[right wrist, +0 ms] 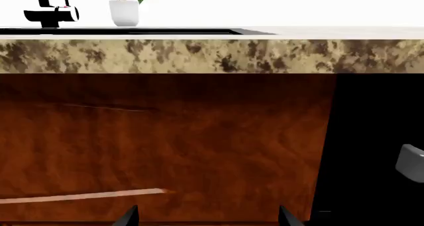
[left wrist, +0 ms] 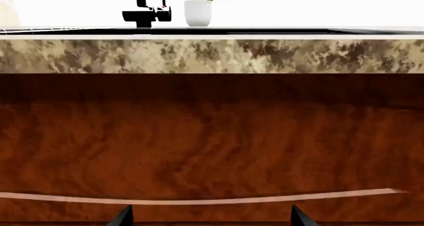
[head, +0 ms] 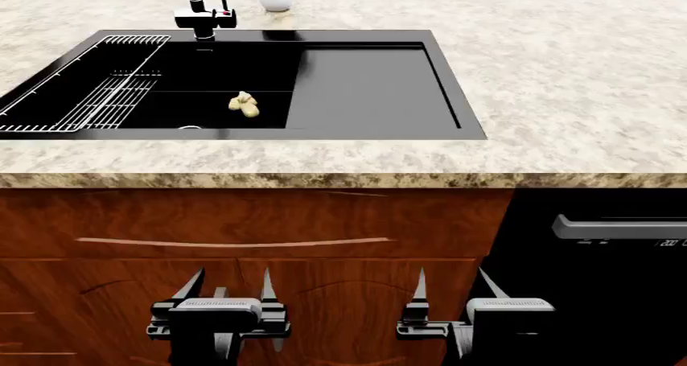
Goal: Pick the bottle and ice cube tray and place them in the sink. Then turn on the water.
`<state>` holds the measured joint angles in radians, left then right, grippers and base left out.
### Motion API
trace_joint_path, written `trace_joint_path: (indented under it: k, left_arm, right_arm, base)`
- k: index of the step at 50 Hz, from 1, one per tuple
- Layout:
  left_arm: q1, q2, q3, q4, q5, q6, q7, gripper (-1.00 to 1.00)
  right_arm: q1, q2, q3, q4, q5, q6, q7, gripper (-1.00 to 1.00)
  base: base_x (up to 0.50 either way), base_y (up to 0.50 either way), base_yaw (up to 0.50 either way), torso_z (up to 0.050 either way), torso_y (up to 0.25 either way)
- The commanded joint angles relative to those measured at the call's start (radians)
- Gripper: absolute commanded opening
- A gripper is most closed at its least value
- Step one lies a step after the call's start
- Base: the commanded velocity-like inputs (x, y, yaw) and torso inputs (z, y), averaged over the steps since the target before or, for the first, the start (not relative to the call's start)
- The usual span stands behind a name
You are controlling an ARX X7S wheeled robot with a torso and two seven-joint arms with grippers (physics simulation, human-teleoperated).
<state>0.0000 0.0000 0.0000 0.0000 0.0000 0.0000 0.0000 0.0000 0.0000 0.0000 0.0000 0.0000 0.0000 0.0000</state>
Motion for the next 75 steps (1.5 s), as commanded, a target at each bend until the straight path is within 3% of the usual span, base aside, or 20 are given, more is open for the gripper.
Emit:
trace_joint_path:
  k: [1, 10, 19, 27, 36, 42, 51, 56, 61, 75]
  left_arm:
    - [-0.001, -0.016, 0.015, 0.004, -0.036, -0.009, -0.005, 1.00]
    - [0.032, -0.054, 0.045, 0.094, -0.109, -0.032, 0.011, 1.00]
    - [0.051, -0.092, 0.051, 0.270, -0.151, -0.135, 0.002, 1.00]
    - [-0.018, -0.137, 0.051, 0.418, -0.183, -0.288, -0.007, 1.00]
    - [-0.158, -0.186, 0.032, 0.599, -0.258, -0.546, -0.025, 1.00]
    - [-0.340, -0.213, 0.004, 0.656, -0.328, -0.732, -0.033, 1.00]
    - [-0.601, -0.237, -0.059, 0.541, -0.417, -0.920, -0.027, 1.00]
    - [-0.717, -0.202, -0.145, 0.414, -0.471, -1.036, -0.066, 1.00]
    - [-0.739, -0.227, -0.103, 0.338, -0.422, -0.982, -0.063, 1.00]
    - [-0.701, -0.216, -0.084, 0.391, -0.434, -0.908, -0.042, 1.00]
  right_arm:
    - [0.001, 0.015, -0.019, 0.010, 0.014, -0.012, 0.022, 1.00]
    - [0.005, 0.041, -0.060, -0.023, 0.023, 0.000, 0.068, 1.00]
    - [0.016, 0.062, -0.075, -0.161, 0.014, 0.082, 0.111, 1.00]
    - [0.065, 0.083, -0.091, -0.304, 0.002, 0.200, 0.127, 1.00]
    - [0.191, 0.109, -0.075, -0.319, 0.019, 0.263, 0.134, 1.00]
    - [0.324, 0.143, -0.089, -0.320, 0.022, 0.387, 0.105, 1.00]
    - [0.539, 0.174, -0.101, -0.299, 0.033, 0.530, 0.066, 1.00]
    - [0.647, 0.186, -0.115, -0.231, 0.043, 0.562, 0.036, 1.00]
    - [0.713, 0.192, -0.122, -0.164, 0.040, 0.572, 0.031, 1.00]
    - [0.736, 0.229, -0.078, -0.192, 0.075, 0.626, 0.017, 1.00]
  base:
    - [0.00, 0.00, 0.00, 0.000, 0.000]
    - [0.00, 0.00, 0.00, 0.017, 0.000]
    - [0.00, 0.00, 0.00, 0.050, 0.000]
    - [0.00, 0.00, 0.00, 0.050, 0.000]
    - [0.00, 0.00, 0.00, 0.050, 0.000]
    - [0.00, 0.00, 0.00, 0.050, 0.000]
    - [0.00, 0.00, 0.00, 0.045, 0.000]
    - [0.00, 0.00, 0.00, 0.000, 0.000]
    - [0.00, 0.00, 0.00, 0.000, 0.000]
    - [0.00, -0.38, 0.00, 0.000, 0.000]
